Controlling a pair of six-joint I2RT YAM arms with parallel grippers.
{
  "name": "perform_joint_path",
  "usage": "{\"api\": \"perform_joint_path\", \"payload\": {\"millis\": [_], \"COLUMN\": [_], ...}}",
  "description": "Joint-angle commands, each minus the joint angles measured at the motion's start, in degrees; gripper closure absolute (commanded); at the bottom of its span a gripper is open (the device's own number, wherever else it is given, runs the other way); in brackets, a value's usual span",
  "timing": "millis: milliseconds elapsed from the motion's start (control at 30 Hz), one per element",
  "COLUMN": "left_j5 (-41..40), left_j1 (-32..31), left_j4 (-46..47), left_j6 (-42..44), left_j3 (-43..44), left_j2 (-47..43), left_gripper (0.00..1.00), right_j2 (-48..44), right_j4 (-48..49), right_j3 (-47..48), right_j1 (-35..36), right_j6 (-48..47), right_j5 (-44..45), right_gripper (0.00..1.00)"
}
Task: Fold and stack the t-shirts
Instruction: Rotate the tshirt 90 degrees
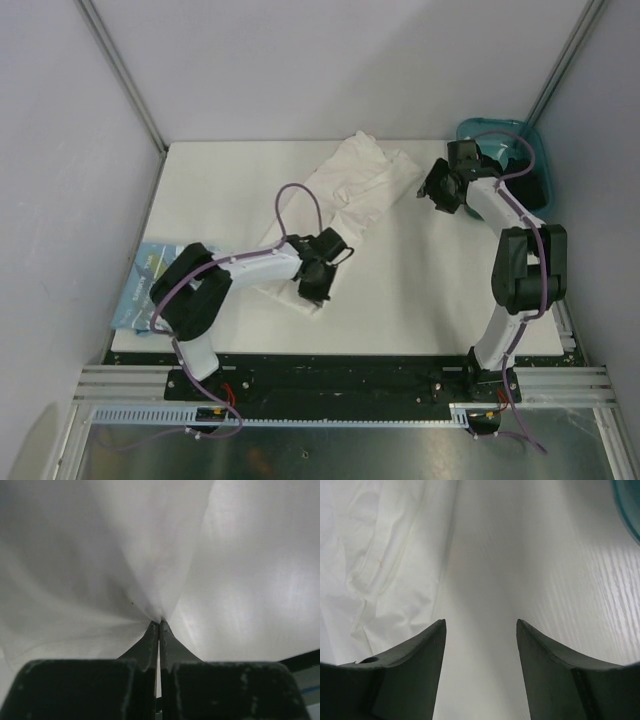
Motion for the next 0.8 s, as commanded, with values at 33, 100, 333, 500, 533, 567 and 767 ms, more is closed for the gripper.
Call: {"api": "perform_joint_path", "payload": {"millis": [33,100,333,500,533,567,767], "left_j5": [6.87,7.90,9.47,8.43,8.04,7.72,5.70], "left_j1": [-8.18,-10.68,-17.48,-18.79,-18.73,-18.66,-17.10], "left_j4": [0.82,0.78,0.97,1.03,1.02,1.01,1.45], "left_j6": [-7.64,-10.17,-15.71,-16.14,-16.00,-15.90,-17.25], "left_j3": [8.86,11.59,20.38,20.14,19.09,18.08,5.73], "left_j2": [5.00,7.10,12.48,8.75,6.66,4.52,-12.62], "left_gripper": [1.00,1.00,1.00,0.68,0.62,0.56,0.50], "right_j2": [-7.90,-10.11,-20.18,-27.53,-29.13,-31.08,-43.00], "right_j4": [-0.48,-1.13,-4.15,-6.39,-6.80,-7.14,-8.44], "right_j3": [-4.81,-7.14,-14.75,-20.89,-22.66,-24.39,-35.87], "right_j1": [-0.63,-0.90,-2.11,-0.97,-0.10,1.04,11.67], "right_j6": [-0.47,-0.73,-0.85,0.97,1.64,2.46,11.63], "right_j5": [0.91,0.94,-0.58,-3.73,-4.11,-4.31,-4.65], "right_gripper": [0.37,0.37,0.37,0.37,0.37,0.37,0.44]}}
